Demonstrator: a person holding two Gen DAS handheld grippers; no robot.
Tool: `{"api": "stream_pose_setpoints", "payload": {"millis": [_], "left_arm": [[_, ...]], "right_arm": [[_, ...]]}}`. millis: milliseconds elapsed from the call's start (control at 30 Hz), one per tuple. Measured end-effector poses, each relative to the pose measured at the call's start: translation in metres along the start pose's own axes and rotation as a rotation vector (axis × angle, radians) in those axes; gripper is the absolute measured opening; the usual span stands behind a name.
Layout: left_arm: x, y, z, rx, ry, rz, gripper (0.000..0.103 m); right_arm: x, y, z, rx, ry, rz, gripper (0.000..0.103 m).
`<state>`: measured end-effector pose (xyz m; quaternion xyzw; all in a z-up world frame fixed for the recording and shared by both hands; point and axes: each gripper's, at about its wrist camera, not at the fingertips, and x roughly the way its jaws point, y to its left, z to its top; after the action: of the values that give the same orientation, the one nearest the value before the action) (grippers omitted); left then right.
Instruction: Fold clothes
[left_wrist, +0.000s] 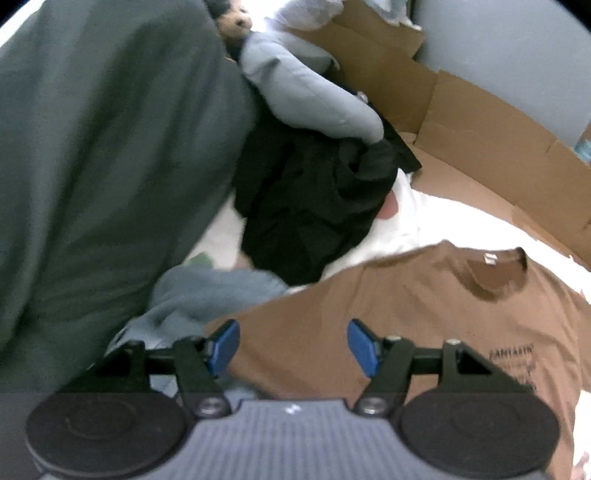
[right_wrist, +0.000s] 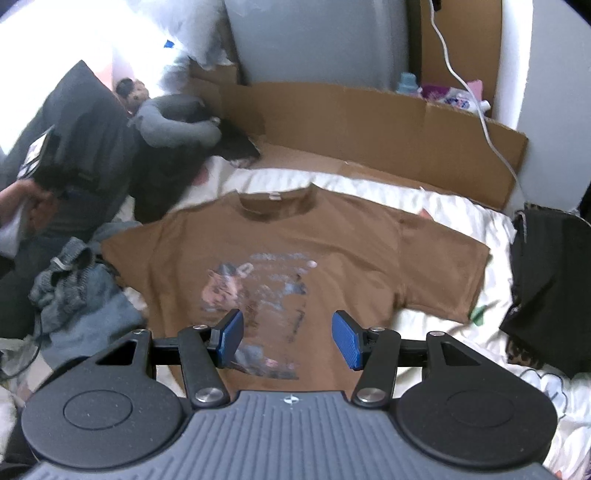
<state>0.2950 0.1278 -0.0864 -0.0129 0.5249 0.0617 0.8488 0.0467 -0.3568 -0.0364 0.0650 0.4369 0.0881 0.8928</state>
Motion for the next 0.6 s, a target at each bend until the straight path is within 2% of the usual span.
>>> {"api": "stream_pose_setpoints", "payload": {"millis": [100,200,333,433,533,600], "left_arm": [[-0.037,0.015,-0.023,-0.004,-0.027,-0.013,0.072],[-0.067,0.026,-0.045,0.022,-0.059,-0.064,0.067],[-0.081,0.042,-0.066,0.013,-0.069,-0.111,0.063],[-0.082,0.052,-0.078,0.013,-0.093,-0.12,0.059],[-0.076,0.064,-0.088,-0.018,-0.091,-0.135,0.052],[-0.072,0.073,-0.094,-0.037,-0.08,-0.14,0.035]], "right_arm": [[-0.002,0.008,0.004,-0.007,0.015,0.04,0.06],[-0.013,0.02,0.005,-0.057,0.035,0.052,0.06],[-0.031,0.036,0.001,-0.113,0.023,0.065,0.061],[-0.033,0.042,-0.002,-0.128,0.013,0.045,0.061],[-0.034,0.045,0.0,-0.118,0.012,0.042,0.061],[-0.036,0.047,0.002,-0.109,0.009,0.044,0.061]]}}
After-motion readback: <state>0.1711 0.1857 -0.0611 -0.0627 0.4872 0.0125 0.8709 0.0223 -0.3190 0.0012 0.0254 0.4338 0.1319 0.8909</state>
